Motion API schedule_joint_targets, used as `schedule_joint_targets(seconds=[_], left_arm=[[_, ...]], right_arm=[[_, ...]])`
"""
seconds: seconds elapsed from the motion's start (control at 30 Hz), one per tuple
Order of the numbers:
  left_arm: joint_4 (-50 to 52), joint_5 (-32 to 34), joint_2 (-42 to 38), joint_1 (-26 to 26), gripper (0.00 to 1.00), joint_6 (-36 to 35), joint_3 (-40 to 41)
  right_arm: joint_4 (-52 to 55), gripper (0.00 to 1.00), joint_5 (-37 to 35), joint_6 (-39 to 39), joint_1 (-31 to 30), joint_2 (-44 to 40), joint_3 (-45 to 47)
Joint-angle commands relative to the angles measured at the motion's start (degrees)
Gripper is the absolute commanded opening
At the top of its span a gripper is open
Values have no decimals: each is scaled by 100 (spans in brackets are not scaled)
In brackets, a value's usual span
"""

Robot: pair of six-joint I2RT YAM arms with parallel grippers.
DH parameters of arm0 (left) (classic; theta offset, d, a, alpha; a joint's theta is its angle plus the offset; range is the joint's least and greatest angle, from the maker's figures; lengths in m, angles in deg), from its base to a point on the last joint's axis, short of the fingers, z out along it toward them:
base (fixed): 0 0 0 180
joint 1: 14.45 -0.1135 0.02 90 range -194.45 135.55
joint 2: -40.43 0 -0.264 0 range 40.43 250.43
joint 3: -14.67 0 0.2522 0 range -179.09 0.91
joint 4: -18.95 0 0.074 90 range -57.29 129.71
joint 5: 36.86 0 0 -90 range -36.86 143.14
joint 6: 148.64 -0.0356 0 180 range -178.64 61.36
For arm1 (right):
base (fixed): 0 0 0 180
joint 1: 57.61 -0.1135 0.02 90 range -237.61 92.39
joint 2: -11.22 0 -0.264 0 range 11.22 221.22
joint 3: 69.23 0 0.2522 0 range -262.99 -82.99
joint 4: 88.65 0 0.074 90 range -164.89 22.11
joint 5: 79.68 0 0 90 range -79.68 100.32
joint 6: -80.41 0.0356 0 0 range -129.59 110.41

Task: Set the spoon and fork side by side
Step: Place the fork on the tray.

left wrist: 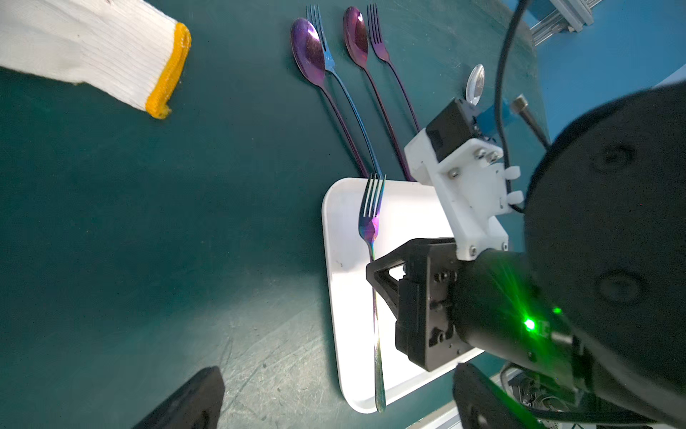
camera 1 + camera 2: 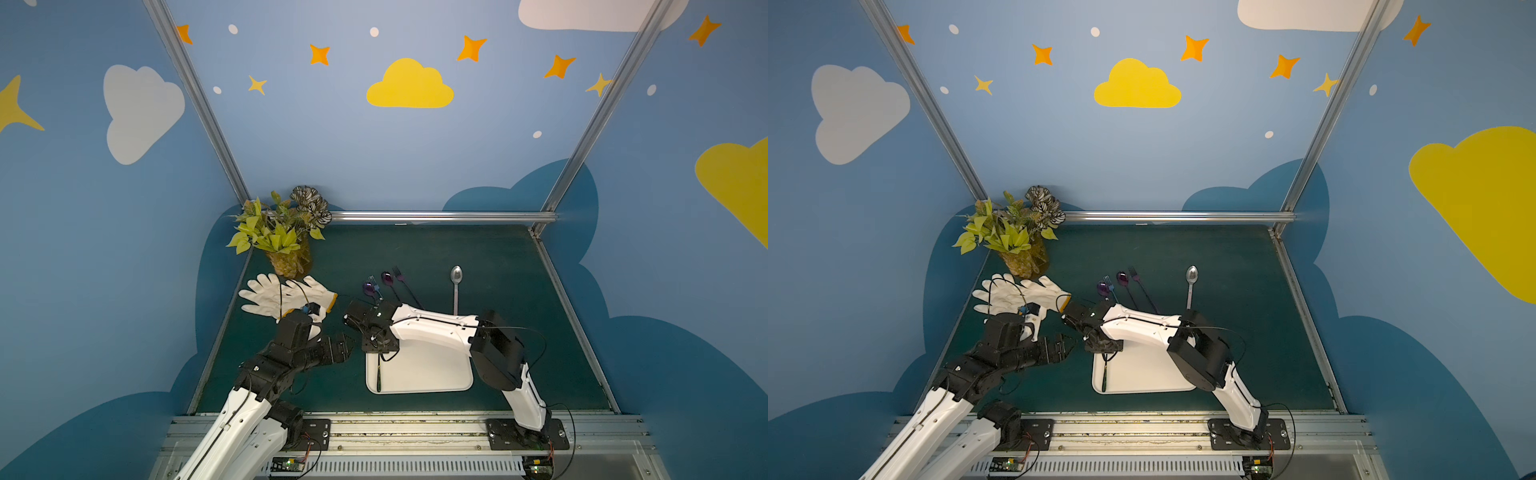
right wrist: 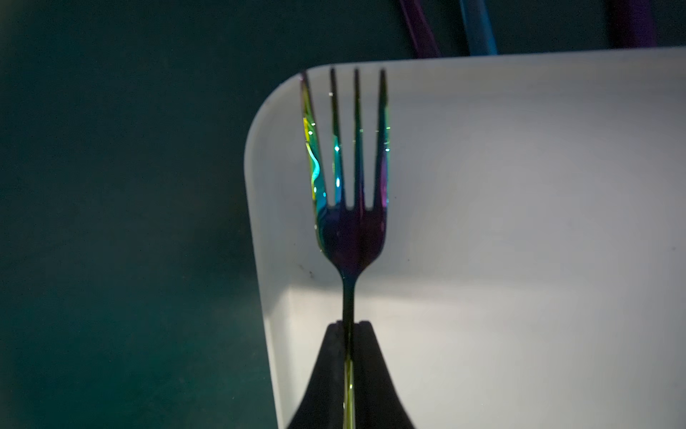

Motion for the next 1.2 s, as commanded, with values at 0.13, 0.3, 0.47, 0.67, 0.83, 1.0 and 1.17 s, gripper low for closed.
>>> schedule_joint_targets(seconds=[0.13, 0.3, 0.47, 0.67, 0.83, 1.0, 1.17], left_arm=[[59, 58, -50, 21, 100, -55, -25], [63, 86, -50, 26, 100, -51, -30], [68, 99, -58, 28, 100, -51, -21], [64, 120, -46, 24, 100, -60, -37], [63, 127, -41, 25, 100, -66, -26], [55, 138, -24, 25, 100, -69, -18], [59, 162, 7, 20, 100, -71, -25]], right_arm=[[39, 0, 24, -72, 76, 195, -145], [50, 0, 56, -76, 110, 306, -220], [46, 0, 197, -4, 166, 393, -225], [43, 6, 245, -116, 177, 465, -357], [57, 11, 306, -146, 182, 469, -354], [52, 20, 303, -237, 188, 380, -351], [139, 25, 245, -345, 223, 183, -360]])
